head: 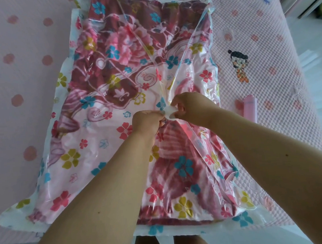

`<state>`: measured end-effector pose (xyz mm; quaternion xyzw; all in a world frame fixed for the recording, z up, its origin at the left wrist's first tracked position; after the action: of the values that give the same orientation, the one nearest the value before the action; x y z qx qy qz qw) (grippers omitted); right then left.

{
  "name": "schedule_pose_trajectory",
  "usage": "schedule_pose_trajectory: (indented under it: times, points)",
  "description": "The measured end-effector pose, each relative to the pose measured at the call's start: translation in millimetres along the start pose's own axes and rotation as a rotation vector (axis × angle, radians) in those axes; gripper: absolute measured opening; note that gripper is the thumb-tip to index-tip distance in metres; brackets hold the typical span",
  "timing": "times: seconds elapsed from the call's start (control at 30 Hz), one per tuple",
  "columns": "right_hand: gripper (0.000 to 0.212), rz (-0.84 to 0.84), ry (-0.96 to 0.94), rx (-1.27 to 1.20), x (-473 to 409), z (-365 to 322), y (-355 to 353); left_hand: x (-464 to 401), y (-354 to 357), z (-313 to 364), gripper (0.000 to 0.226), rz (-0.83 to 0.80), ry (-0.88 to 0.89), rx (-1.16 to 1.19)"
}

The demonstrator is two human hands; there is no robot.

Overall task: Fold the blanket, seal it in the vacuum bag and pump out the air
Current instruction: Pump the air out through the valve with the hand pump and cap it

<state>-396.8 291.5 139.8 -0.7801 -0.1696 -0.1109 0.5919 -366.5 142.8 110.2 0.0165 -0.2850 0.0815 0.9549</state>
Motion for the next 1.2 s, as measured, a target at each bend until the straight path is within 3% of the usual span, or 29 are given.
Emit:
schedule_pose_trajectory:
  times: [0.07,0.17,0.33,0.5,0.67,0.77,0.9,1.03,1.2]
  points:
    - [0.048,0.041,0.054,0.045,-1.5,-2.6,1.3,-0.4,-0.2,-0.4,0.014,0.005,-0.008,-0.026]
    - [0.061,-0.009,0.007,-0.130,5.0,0.1,-0.6,-1.5,-0.6,-0.6,0.012,0.008,-0.012,-0.037]
    - [0.040,-0.005,0.021,-0.088,2.6,1.4,2.4,-1.1,-0.7,-1.8,0.013,0.004,0.005,-0.009]
    - [0.053,0.040,0.015,-0.199,8.5,4.3,9.6,-2.8,-2.0,-3.0,0.012,-0.004,0.018,-0.032]
    - [0.036,0.087,0.030,-0.225,8.0,5.1,20.1,-3.0,-1.8,-4.8,0.011,-0.022,0.049,-0.009]
    - [0.038,0.149,0.080,-0.261,8.5,-1.1,23.4,-2.4,-1.7,-4.3,0.010,-0.030,0.056,-0.028]
    - [0.043,0.039,0.014,-0.339,14.0,2.4,18.5,-3.3,-1.8,-3.9,0.009,-0.011,0.050,-0.003]
    - [0.034,0.090,0.047,-0.230,10.8,-1.4,20.6,-2.7,-0.1,-4.7,0.011,-0.006,0.048,-0.012]
    - [0.041,0.070,0.020,-0.243,11.1,-1.0,17.5,-1.7,-0.9,-4.2,0.014,-0.012,0.046,-0.025]
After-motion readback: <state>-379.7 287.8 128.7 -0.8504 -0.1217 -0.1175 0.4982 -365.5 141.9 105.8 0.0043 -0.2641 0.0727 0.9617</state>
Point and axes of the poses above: each hand's wrist, its own x-axis away from the middle knuckle, its own y-axis out of the palm, z = x × y, the point moved 1 cm from there along -x, towards the middle knuckle, and after that the axes turned 11 degrees about y, right-handed, at the moved point
